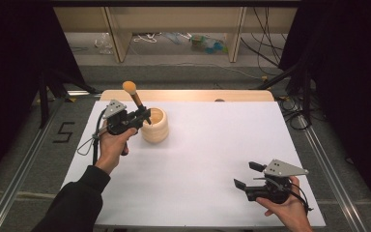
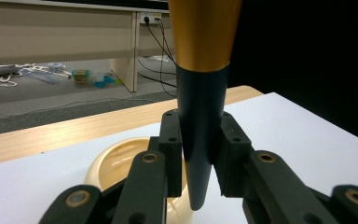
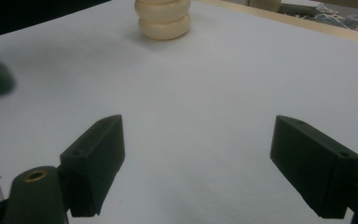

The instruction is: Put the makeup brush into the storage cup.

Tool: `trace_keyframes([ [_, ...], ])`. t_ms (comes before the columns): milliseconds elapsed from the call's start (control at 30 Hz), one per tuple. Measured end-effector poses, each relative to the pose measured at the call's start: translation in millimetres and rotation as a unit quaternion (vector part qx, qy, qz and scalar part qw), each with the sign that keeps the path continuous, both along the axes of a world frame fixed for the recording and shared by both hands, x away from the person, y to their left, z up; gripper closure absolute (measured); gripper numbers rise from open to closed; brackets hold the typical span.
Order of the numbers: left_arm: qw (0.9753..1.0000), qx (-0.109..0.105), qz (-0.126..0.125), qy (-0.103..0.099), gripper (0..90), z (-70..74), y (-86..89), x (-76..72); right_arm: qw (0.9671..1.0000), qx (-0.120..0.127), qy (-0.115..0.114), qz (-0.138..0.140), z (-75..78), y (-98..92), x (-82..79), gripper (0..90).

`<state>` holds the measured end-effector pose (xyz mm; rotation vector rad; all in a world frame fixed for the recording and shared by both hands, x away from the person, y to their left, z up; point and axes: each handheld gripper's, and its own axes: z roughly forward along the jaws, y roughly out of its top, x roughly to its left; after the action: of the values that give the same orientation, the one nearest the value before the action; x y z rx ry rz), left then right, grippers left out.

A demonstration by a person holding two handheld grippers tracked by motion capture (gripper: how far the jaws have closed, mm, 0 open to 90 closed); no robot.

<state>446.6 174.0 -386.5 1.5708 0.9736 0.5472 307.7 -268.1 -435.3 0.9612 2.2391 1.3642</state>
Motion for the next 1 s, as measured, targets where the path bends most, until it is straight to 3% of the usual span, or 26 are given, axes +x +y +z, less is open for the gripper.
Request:
trace_keyframes([
  [300,0.9999,0.008,0.014,0.003,75.0,-1.9,-2.5,20.7,1.0,-0.004,0.002,0.006,-0.8,0.4,0.3,19.3],
  [600,0.9995,0.015,0.023,0.015,75.0,-17.2,-3.0,38.6,0.9999,-0.003,0.005,0.009,-0.8,0.8,0.1,19.4],
  [767,0.999,0.026,0.028,0.023,75.0,-23.8,-3.4,43.8,0.9999,-0.003,0.007,0.01,-1.0,0.9,0.2,19.5],
  [1000,0.999,0.02,0.028,0.029,75.0,-29.4,-7.1,47.9,0.9999,-0.004,0.008,0.015,-1.4,2.1,0.0,19.8],
])
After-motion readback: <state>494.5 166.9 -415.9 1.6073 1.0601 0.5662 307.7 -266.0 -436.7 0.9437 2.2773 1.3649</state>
